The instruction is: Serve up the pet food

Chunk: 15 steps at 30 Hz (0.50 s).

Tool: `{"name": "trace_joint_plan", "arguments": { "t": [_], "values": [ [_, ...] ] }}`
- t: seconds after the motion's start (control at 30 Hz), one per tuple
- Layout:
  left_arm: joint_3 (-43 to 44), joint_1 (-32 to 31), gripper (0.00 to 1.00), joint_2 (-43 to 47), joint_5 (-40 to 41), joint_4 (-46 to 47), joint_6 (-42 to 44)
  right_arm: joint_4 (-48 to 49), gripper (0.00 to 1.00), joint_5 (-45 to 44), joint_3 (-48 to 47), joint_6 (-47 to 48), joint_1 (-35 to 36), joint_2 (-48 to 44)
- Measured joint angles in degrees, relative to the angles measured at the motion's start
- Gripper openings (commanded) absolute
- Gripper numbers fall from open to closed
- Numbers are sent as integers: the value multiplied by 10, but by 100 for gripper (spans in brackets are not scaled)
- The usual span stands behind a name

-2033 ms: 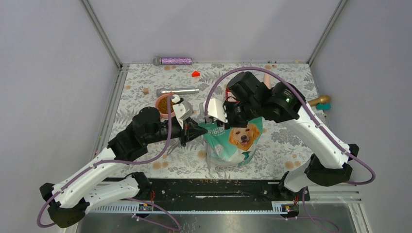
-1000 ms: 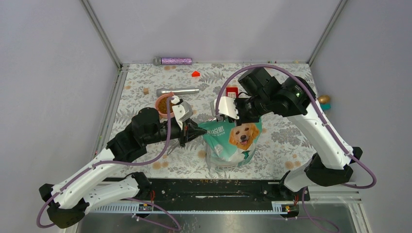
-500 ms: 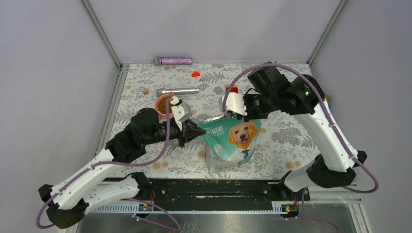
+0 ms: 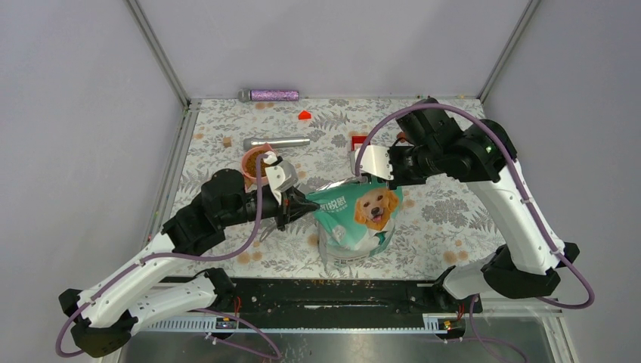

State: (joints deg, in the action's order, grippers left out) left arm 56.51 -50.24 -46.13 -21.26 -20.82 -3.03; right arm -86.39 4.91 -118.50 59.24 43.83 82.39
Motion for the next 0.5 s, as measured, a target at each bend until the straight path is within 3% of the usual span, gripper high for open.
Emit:
{"name": "trace_joint_plan", "arguments": {
  "t": [0.2,0.27,0.3,0.37,0.4,0.5],
  "values": [
    [0,0,0,0,-2,2,0,5,0,6,25,12,-4,-15],
    [0,0,0,0,-2,3,2,6,29,9,25,14,-7,-15],
    [0,0,5,0,-2,3,2,7,44,10,25,15,-8,-15],
    [0,0,30,2,-2,0,2,6,89,3,26,14,-11,-16],
    [0,0,42,3,-2,-1,3,3,98,-2,26,11,-14,-16],
    [3,1,72,19,-2,12,-2,3,100,-21,25,4,-22,-16]
  ]
}}
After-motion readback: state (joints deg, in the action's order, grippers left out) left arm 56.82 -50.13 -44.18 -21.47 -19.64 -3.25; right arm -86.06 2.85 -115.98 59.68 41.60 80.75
